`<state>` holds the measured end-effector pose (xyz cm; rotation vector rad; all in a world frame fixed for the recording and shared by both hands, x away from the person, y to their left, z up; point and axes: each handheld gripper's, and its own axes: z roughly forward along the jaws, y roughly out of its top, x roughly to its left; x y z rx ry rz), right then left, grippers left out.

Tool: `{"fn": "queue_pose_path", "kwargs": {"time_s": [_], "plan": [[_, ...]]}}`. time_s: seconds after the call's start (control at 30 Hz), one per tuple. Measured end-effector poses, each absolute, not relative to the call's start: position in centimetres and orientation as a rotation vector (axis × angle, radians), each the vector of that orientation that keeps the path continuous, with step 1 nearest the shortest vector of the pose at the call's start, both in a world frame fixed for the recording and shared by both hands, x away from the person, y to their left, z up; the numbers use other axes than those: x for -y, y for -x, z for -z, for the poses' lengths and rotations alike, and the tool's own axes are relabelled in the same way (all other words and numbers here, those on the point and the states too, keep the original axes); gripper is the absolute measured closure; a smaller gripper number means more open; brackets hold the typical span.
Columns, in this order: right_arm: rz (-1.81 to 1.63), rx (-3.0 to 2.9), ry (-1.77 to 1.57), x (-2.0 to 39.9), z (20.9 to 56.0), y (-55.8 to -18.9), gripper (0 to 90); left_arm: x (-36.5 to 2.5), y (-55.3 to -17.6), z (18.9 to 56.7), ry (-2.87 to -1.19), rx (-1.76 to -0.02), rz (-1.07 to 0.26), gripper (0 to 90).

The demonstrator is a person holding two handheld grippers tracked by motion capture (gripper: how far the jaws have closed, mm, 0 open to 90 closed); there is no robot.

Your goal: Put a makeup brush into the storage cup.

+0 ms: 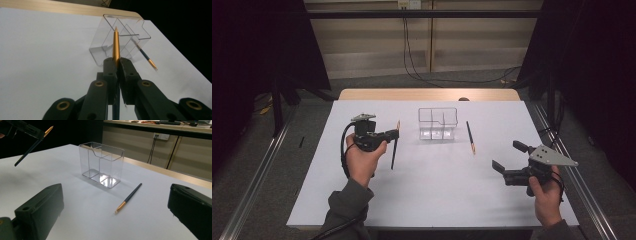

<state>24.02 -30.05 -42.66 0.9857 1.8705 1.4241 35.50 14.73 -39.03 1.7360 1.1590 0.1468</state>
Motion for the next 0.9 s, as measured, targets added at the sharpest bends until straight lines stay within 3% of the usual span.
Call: {"fn": "queue_pose_path", "kwargs": {"time_s": [0.9], "plan": [[-1.433, -1.875, -0.982, 30.1, 42.7, -24.1, 0.0, -13.0, -35.3, 38.0, -1.6, -0.982, -0.22, 84.1]]}}
